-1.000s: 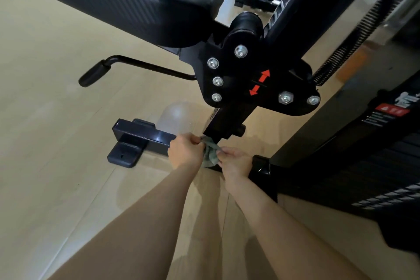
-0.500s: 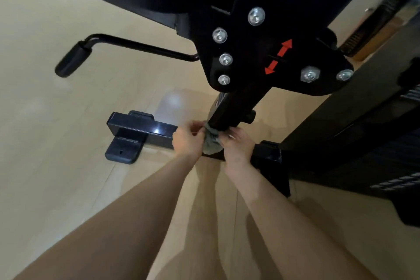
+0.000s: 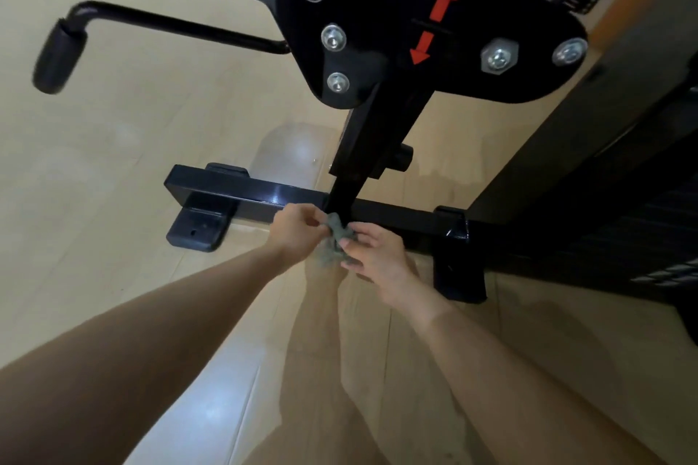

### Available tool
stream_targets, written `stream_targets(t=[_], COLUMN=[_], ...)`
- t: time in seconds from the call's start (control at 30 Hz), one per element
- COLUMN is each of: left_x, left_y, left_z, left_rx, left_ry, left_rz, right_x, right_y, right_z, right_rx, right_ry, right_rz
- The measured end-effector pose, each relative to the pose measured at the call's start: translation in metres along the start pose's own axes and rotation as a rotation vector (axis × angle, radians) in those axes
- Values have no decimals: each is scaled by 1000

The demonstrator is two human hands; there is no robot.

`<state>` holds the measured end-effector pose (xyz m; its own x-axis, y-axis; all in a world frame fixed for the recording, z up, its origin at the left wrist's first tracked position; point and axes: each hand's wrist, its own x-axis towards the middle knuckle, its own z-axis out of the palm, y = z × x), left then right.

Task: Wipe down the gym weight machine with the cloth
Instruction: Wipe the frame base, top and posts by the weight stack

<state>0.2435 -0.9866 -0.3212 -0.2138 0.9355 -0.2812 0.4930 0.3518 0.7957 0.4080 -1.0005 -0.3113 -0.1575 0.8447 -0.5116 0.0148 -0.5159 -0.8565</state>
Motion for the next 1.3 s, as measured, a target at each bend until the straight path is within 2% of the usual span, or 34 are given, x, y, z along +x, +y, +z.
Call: stream_targets(t=[0.1,0.17,0.2,0.3,0.37,0.43,0.47,0.57,0.63,0.77,0.9,1.0,1.17,1.3], left_x=[-13,-16,-15,-8,-7,-9,-9,-9,-9,-6,-1,1,1,4], left_y=[12,25,30,34,39,45,47,54,54,48,45,43,44,43], left_z=[13,18,17,9,3,0,-1,-3,-5,-9,-5,-7,-12,-17], left_rx=[-124,-202,-230,-224,-166,-147,-170,-352,-453,-421,-336,-287,-290,-302], left_ry=[-195,-275,-263,-47,93,178,206,165,79,26,98,101,69,9], left_rz=[41,23,2,-16,-11,-12,-9,38,82,146,175,191,199,175], right_x=[-13,-15,-17,-20,-22,-16,-12,1,7,15,22,23,10,2], right_y=[8,6,3,-9,-16,-16,-15,-3,2,1,-2,-2,1,-5], right_z=[-15,-30,-38,-66,-83,-98,-102,-106,-102,-77,-41,-30,-73,-104], right_rx=[55,55,55,-89,-359,-642,-797,-1352,-1502,-1536,-1541,-1576,-1656,-1690], right_ry=[-41,55,110,310,464,503,459,201,111,64,-63,-92,42,176], right_rz=[-17,-46,-73,-292,-528,-678,-662,-386,-321,-401,-483,-531,-625,-447])
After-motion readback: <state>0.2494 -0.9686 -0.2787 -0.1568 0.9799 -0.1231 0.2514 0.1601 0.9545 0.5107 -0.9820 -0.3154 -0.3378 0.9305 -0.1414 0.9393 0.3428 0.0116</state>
